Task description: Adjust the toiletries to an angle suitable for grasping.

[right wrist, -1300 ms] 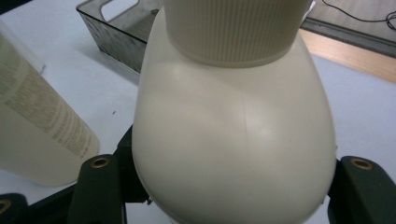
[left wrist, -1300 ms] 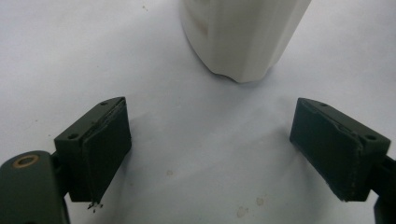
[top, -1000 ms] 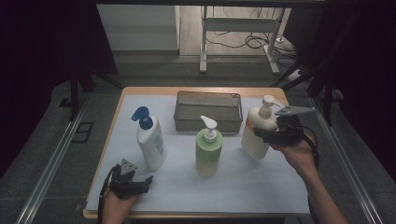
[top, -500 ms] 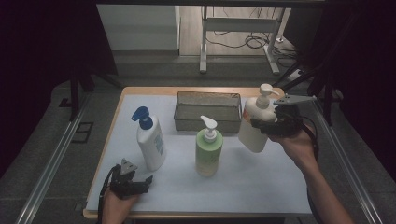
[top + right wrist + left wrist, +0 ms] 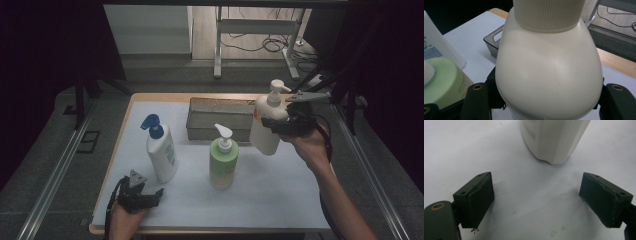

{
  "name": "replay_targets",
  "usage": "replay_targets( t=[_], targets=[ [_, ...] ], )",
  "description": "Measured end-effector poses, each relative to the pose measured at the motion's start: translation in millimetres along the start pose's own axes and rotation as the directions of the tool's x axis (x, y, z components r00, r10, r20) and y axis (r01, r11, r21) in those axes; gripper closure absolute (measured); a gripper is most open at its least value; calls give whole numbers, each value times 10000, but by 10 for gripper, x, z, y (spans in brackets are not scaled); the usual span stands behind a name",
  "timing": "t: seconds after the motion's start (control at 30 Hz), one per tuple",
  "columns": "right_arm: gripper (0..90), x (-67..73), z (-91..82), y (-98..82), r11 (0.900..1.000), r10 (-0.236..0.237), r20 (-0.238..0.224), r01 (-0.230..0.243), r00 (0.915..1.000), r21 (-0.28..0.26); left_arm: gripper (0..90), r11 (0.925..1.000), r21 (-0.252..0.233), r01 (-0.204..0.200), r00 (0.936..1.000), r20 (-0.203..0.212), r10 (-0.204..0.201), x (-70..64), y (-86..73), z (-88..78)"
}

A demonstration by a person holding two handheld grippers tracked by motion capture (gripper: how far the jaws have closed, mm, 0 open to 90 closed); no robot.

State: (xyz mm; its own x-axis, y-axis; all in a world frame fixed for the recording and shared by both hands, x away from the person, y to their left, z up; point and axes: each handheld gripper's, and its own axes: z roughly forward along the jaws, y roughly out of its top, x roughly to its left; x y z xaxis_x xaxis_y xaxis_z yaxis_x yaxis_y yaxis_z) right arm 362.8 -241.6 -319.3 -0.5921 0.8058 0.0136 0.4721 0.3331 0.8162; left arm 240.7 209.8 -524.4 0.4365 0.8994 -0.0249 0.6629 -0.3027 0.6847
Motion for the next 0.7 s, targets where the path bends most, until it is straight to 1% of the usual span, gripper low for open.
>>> replay_targets(
  t=[0.37,0.7],
  targets=[
    [369,15,146,166,9997,222,107,-221,9997,-144,121,10000,-21,25,10000,11,-25,-2,0,2],
    [371,36,351,272,9995,280,210,-276,9994,-181,121,10000,-25,23,10000,10,-23,0,0,2]
  ],
)
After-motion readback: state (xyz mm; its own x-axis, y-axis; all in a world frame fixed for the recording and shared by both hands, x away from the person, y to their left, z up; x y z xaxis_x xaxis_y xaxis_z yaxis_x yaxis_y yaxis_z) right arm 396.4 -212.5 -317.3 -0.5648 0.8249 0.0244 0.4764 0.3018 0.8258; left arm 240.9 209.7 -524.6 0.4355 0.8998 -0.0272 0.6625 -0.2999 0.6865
